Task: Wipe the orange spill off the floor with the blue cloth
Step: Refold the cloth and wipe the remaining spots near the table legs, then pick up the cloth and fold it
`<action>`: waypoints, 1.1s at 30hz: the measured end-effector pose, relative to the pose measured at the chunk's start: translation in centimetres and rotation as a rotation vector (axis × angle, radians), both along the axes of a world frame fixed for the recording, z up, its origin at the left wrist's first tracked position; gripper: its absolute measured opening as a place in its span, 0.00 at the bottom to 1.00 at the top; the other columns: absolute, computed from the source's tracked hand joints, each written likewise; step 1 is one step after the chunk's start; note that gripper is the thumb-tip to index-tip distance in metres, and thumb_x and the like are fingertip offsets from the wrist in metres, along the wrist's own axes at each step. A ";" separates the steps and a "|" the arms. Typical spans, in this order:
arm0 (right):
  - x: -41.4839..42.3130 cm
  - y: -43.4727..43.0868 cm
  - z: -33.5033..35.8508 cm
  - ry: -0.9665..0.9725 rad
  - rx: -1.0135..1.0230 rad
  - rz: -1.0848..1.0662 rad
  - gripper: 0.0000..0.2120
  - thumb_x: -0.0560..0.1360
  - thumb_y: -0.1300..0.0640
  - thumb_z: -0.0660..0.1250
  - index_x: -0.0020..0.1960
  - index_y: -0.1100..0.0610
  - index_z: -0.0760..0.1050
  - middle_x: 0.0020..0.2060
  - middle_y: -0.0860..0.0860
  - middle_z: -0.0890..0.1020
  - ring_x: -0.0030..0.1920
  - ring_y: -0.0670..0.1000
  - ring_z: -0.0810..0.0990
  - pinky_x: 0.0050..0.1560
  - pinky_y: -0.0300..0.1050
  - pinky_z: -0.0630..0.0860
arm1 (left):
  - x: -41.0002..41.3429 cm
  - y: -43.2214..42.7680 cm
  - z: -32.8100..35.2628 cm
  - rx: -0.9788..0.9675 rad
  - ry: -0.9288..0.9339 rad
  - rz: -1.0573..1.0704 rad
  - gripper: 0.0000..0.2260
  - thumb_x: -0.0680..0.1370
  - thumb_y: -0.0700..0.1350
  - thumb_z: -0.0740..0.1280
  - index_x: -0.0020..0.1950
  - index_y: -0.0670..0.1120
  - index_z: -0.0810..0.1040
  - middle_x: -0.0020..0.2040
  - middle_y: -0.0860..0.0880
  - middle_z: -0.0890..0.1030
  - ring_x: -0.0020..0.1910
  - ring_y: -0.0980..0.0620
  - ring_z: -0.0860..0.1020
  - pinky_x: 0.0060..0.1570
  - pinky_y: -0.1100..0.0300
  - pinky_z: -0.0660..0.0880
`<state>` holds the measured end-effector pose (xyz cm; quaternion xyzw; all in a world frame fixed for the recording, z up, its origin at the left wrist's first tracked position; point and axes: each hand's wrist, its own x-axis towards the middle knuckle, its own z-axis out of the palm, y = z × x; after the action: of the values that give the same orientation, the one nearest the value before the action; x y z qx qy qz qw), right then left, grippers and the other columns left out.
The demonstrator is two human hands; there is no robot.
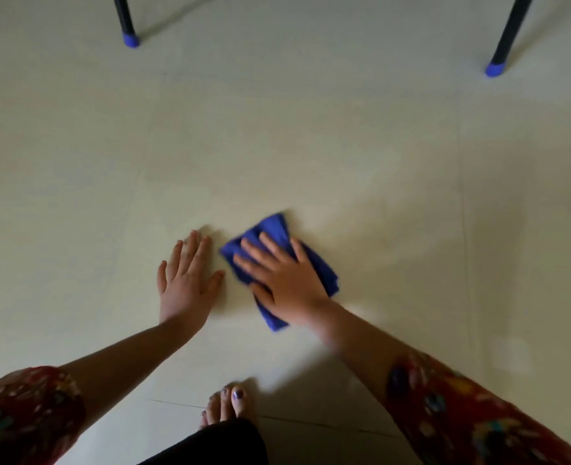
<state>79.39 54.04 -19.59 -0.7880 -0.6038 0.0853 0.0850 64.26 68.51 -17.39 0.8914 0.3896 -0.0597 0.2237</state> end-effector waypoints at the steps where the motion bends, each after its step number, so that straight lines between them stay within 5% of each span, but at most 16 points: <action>1: -0.3 -1.3 0.0 0.012 -0.013 0.114 0.26 0.79 0.45 0.54 0.77 0.42 0.55 0.78 0.43 0.56 0.78 0.51 0.53 0.73 0.60 0.50 | -0.3 0.1 0.1 0.000 -0.010 0.038 0.31 0.77 0.61 0.52 0.79 0.57 0.50 0.79 0.58 0.48 0.79 0.52 0.46 0.75 0.49 0.45; 3: 1.7 -3.1 -0.4 -0.010 0.017 0.098 0.25 0.79 0.45 0.53 0.76 0.41 0.57 0.77 0.42 0.57 0.77 0.49 0.54 0.72 0.60 0.53 | -0.8 0.4 0.2 -0.005 -0.034 0.088 0.31 0.77 0.59 0.54 0.79 0.57 0.51 0.79 0.58 0.49 0.79 0.52 0.47 0.75 0.48 0.45; 5: 5.1 -2.7 -1.0 -0.053 0.012 -0.139 0.25 0.78 0.45 0.54 0.75 0.41 0.61 0.76 0.43 0.62 0.76 0.49 0.60 0.69 0.61 0.60 | -1.3 0.7 0.3 0.004 -0.037 0.106 0.30 0.77 0.58 0.54 0.79 0.57 0.52 0.79 0.58 0.50 0.79 0.52 0.48 0.75 0.48 0.46; 9: 8.8 5.1 0.0 0.006 -0.069 -0.455 0.25 0.79 0.44 0.50 0.76 0.43 0.59 0.77 0.44 0.60 0.77 0.51 0.55 0.72 0.63 0.50 | -2.3 1.1 0.5 0.039 -0.060 0.203 0.30 0.77 0.58 0.54 0.79 0.54 0.56 0.79 0.56 0.54 0.78 0.51 0.51 0.75 0.49 0.49; 14: 2.2 12.6 0.6 0.062 -0.115 -0.092 0.27 0.80 0.42 0.52 0.78 0.42 0.52 0.78 0.42 0.51 0.78 0.51 0.46 0.73 0.64 0.40 | -1.9 1.8 0.8 0.030 -0.160 0.357 0.27 0.79 0.49 0.62 0.77 0.50 0.62 0.78 0.51 0.61 0.77 0.48 0.59 0.73 0.49 0.57; 20: -3.2 3.0 -0.5 0.072 -0.041 0.380 0.23 0.80 0.44 0.51 0.75 0.40 0.58 0.76 0.41 0.60 0.77 0.49 0.55 0.74 0.58 0.48 | -1.3 2.3 2.5 -0.026 -0.261 0.486 0.23 0.78 0.39 0.64 0.73 0.44 0.69 0.72 0.44 0.71 0.70 0.44 0.69 0.69 0.52 0.65; 23: -0.4 -2.3 -0.4 0.050 -0.034 0.365 0.22 0.78 0.49 0.54 0.72 0.39 0.65 0.74 0.39 0.65 0.75 0.47 0.62 0.69 0.52 0.55 | -0.3 1.4 4.0 -0.150 -0.287 0.488 0.20 0.79 0.40 0.65 0.71 0.45 0.72 0.69 0.46 0.73 0.68 0.46 0.71 0.63 0.60 0.66; 27: 4.6 -6.2 2.0 0.096 -0.068 0.077 0.21 0.74 0.54 0.55 0.64 0.41 0.75 0.67 0.41 0.74 0.65 0.46 0.75 0.53 0.48 0.67 | 2.2 1.5 7.0 -0.389 -0.294 0.509 0.20 0.79 0.44 0.66 0.71 0.49 0.71 0.69 0.51 0.72 0.63 0.51 0.75 0.58 0.63 0.67; 29: 6.3 -6.2 3.5 0.248 -0.053 -0.062 0.18 0.77 0.57 0.56 0.62 0.43 0.77 0.65 0.42 0.77 0.61 0.46 0.78 0.50 0.48 0.74 | 3.7 2.1 9.1 -0.440 -0.358 0.573 0.22 0.79 0.44 0.66 0.72 0.50 0.69 0.70 0.51 0.71 0.65 0.51 0.72 0.60 0.63 0.64; 33: 7.8 -2.7 13.6 1.082 0.010 -0.458 0.13 0.81 0.62 0.60 0.57 0.48 0.78 0.55 0.48 0.82 0.57 0.50 0.79 0.59 0.44 0.72 | 5.5 2.5 15.6 -0.585 -0.529 0.745 0.19 0.79 0.44 0.65 0.71 0.49 0.70 0.69 0.50 0.73 0.66 0.47 0.74 0.62 0.57 0.68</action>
<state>87.18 51.38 -5.95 -0.7423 -0.2893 0.4520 0.4012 69.79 71.01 -1.81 0.5781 0.5767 0.1440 0.5590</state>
